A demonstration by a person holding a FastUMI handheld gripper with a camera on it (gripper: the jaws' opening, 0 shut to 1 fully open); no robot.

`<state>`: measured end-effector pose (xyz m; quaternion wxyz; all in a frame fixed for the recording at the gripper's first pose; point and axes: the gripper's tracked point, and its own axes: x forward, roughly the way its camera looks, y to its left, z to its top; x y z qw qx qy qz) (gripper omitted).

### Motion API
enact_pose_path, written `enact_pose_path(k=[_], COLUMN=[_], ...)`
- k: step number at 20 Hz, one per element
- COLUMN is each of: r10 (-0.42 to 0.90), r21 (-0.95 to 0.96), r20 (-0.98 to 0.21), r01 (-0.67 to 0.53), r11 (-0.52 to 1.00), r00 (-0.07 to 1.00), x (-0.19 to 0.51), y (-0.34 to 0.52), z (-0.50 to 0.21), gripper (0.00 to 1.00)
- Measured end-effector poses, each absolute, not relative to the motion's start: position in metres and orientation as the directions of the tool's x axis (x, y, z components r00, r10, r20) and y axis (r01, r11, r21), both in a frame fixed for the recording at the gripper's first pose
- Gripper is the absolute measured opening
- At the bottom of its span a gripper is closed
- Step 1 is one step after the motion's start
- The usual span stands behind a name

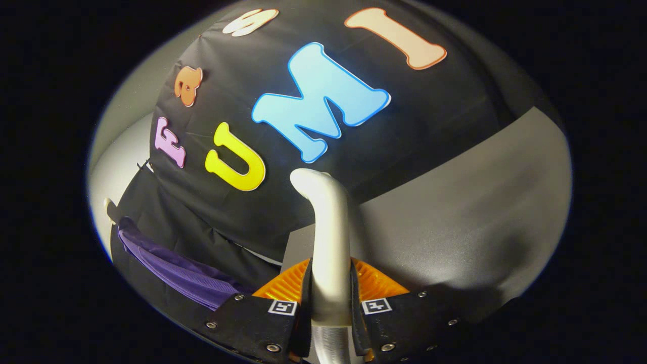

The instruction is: Iron the clothes twice with a garment steamer, once on the left side and once on the right side.

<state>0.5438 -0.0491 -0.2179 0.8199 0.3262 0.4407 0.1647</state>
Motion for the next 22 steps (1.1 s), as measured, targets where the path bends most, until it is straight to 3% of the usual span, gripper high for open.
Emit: enact_pose_path(k=[3, 7, 10, 14, 22], r10=[0.525, 0.529, 0.47, 0.312, 0.234], r21=[0.63, 0.626, 0.6, 0.482, 0.386], r20=[-0.596, -0.574, -0.54, -0.463, -0.266], r01=[-0.05, -0.082, -0.073, -0.059, -0.119], r11=[0.775, 0.775, 0.797, 0.874, 0.915], r00=[0.608, 0.625, 0.698, 0.83, 0.935], x=[0.52, 0.469, 0.443, 0.39, 0.29], y=[-0.045, -0.039, -0.046, -0.051, 0.002], z=[-0.199, -0.179, -0.157, -0.11, -0.021], gripper=[0.32, 0.32, 0.32, 0.32, 0.32])
